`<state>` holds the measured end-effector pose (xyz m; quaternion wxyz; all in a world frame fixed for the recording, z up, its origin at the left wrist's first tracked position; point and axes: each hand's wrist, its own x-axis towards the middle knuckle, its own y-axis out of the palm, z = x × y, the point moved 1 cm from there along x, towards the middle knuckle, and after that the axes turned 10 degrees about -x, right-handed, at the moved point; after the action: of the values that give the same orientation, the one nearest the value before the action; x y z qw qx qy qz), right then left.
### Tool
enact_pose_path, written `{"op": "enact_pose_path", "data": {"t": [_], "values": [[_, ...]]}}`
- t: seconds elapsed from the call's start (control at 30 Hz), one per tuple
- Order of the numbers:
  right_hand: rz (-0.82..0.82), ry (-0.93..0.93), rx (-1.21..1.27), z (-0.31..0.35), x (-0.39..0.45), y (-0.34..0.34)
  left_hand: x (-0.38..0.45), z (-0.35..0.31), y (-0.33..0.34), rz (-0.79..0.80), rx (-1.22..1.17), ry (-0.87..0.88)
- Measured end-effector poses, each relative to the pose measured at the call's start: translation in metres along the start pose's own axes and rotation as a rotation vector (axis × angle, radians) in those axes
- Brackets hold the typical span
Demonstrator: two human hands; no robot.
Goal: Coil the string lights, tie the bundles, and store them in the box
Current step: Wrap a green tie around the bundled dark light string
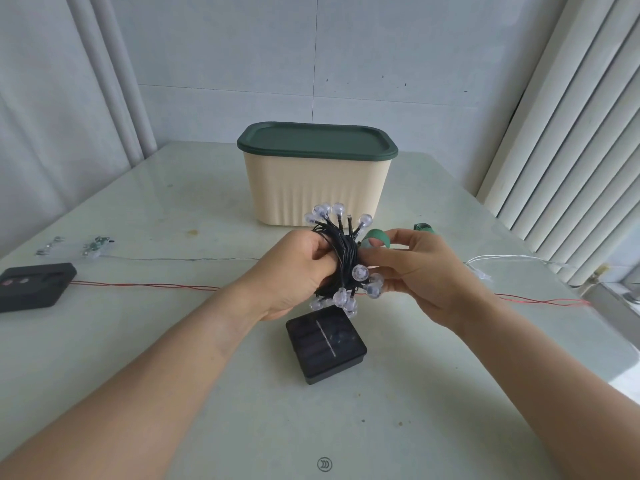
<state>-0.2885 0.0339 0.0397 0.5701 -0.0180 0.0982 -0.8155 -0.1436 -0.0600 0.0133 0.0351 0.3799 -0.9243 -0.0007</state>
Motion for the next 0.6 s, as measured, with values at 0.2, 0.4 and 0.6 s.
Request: {"op": "enact_pose_path", "data": {"t": [0.2, 0.4, 0.6], "values": [[-0.006, -0.004, -0.015, -0.002, 0.002, 0.001, 0.000, 0.000, 0.002, -0.020, 0.159, 0.031], [-0.018, -0.031, -0.121, -0.008, 0.003, 0.001, -0.006, -0.006, 0.000, 0.110, 0.259, -0.028], [-0.073, -0.068, -0.183, -0.014, 0.006, 0.003, -0.010, -0.009, -0.001, 0.229, 0.072, -0.067]]}}
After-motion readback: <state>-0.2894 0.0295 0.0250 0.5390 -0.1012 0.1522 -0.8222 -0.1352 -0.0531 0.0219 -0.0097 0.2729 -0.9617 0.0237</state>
